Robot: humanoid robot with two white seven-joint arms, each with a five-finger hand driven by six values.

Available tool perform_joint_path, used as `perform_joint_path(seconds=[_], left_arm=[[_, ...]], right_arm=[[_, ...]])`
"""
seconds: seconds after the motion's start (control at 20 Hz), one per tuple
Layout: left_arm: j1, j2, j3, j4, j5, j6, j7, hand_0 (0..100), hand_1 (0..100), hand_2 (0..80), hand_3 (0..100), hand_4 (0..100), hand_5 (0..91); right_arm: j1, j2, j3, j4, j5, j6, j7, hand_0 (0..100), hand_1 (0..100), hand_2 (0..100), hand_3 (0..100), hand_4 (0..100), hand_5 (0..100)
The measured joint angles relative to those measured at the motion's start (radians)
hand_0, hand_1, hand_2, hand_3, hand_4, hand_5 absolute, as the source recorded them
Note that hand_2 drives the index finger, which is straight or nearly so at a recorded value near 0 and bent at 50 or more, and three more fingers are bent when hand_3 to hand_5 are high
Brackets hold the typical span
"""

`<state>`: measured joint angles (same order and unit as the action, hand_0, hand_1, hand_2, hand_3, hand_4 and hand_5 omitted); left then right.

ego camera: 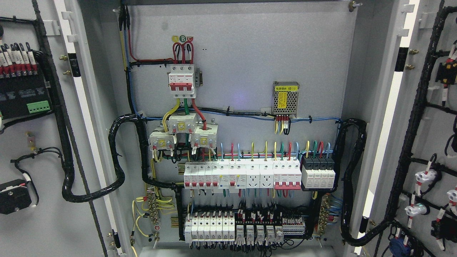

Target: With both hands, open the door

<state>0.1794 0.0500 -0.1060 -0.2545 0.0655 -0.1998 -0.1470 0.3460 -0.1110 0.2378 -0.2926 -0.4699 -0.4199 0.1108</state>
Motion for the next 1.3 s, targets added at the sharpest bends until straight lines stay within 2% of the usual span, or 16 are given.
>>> perform_joint_path(seconds=[0.1,0.2,0.35,0.65,0.95,1.3], left_arm=[[-0.011,-0.009,0.020,0.042,-0.029,0.028,0.001,0,0,0.0,0,4,0.0],[-0.018,-0.016,0.044,0.078,-0.054,0.070,0.001,0,0,0.0,0,4,0.0],[-0.025,-0.023,0.079,0.119,-0.078,0.110,0.001,0,0,0.0,0,4,0.0],[-0.032,-0.035,0.135,0.176,-0.098,0.128,0.002,0,0,0.0,0,4,0.0],[-0.035,-0.041,0.170,0.209,-0.104,0.131,0.006,0,0,0.0,0,4,0.0],[-0.035,-0.045,0.191,0.230,-0.106,0.131,0.000,0,0,0.0,0,4,0.0]], right_arm=[[-0.008,0.008,-0.001,0.014,0.030,0.032,-0.032,0,0,0,0,0,0],[-0.015,0.016,-0.003,0.026,0.049,0.070,-0.047,0,0,0,0,0,0],[-0.025,0.027,-0.012,0.041,0.068,0.131,-0.059,0,0,0,0,0,0],[-0.040,0.062,-0.030,0.061,0.085,0.223,-0.062,0,0,0,0,0,0],[-0.047,0.082,-0.041,0.074,0.092,0.274,-0.066,0,0,0,0,0,0],[-0.050,0.095,-0.052,0.082,0.090,0.286,-0.060,0,0,0,0,0,0]])
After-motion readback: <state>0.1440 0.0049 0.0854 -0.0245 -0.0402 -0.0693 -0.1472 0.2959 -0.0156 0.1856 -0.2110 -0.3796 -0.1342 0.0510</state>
